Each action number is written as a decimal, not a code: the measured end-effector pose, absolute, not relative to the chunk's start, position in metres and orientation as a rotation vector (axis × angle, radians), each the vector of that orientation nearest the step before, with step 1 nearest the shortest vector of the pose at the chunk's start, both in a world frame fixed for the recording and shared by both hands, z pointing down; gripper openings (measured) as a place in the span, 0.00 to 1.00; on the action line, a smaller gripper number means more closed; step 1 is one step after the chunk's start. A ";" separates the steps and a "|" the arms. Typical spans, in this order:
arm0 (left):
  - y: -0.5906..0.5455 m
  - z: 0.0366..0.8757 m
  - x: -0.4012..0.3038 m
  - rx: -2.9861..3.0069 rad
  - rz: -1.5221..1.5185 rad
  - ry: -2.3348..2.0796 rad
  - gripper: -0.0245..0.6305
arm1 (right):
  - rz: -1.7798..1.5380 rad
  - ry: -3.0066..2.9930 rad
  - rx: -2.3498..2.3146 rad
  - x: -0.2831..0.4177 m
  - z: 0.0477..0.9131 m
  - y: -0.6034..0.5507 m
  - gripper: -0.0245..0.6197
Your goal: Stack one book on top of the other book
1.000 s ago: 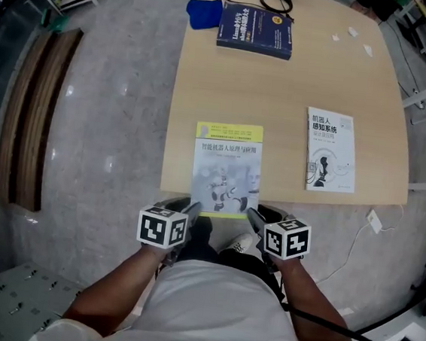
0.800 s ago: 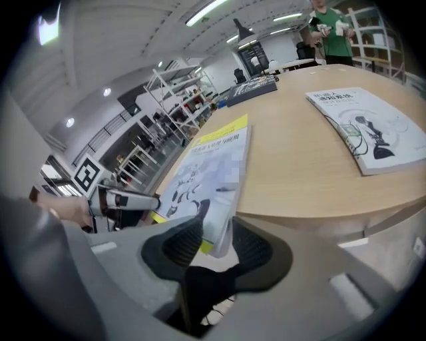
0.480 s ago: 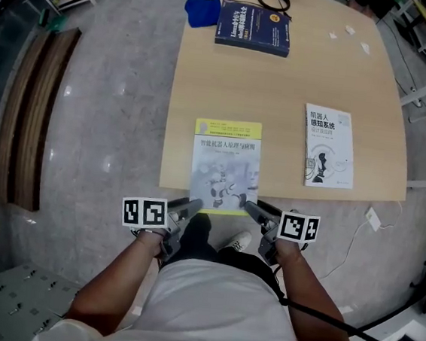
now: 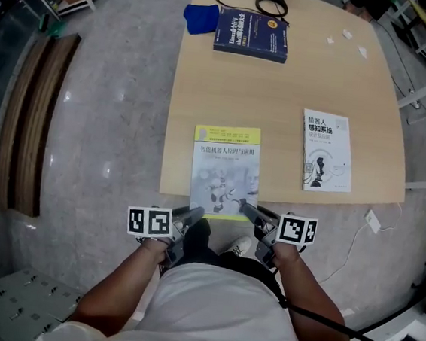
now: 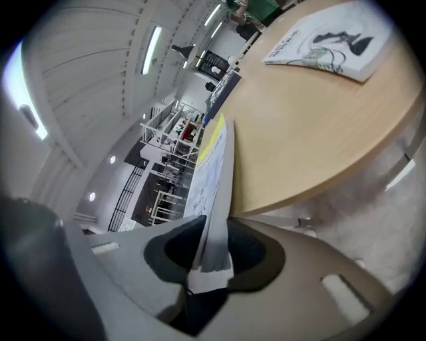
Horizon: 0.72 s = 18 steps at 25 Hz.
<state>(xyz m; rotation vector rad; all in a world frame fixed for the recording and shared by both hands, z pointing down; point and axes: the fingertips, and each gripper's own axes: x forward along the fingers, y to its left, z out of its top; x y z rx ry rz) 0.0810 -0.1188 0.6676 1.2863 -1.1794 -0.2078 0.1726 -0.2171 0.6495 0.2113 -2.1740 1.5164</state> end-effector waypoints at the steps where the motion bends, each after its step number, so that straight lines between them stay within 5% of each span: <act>1: -0.120 0.665 0.081 1.304 -0.186 -1.198 0.24 | 1.471 -2.194 0.203 0.171 0.644 -0.217 0.18; 10: -0.142 0.614 0.109 1.553 -0.052 -1.269 0.23 | 1.266 -2.352 0.231 0.199 0.596 -0.222 0.19; 18: -0.189 0.586 0.206 1.713 0.041 -1.205 0.25 | 1.204 -2.412 0.418 0.305 0.573 -0.254 0.21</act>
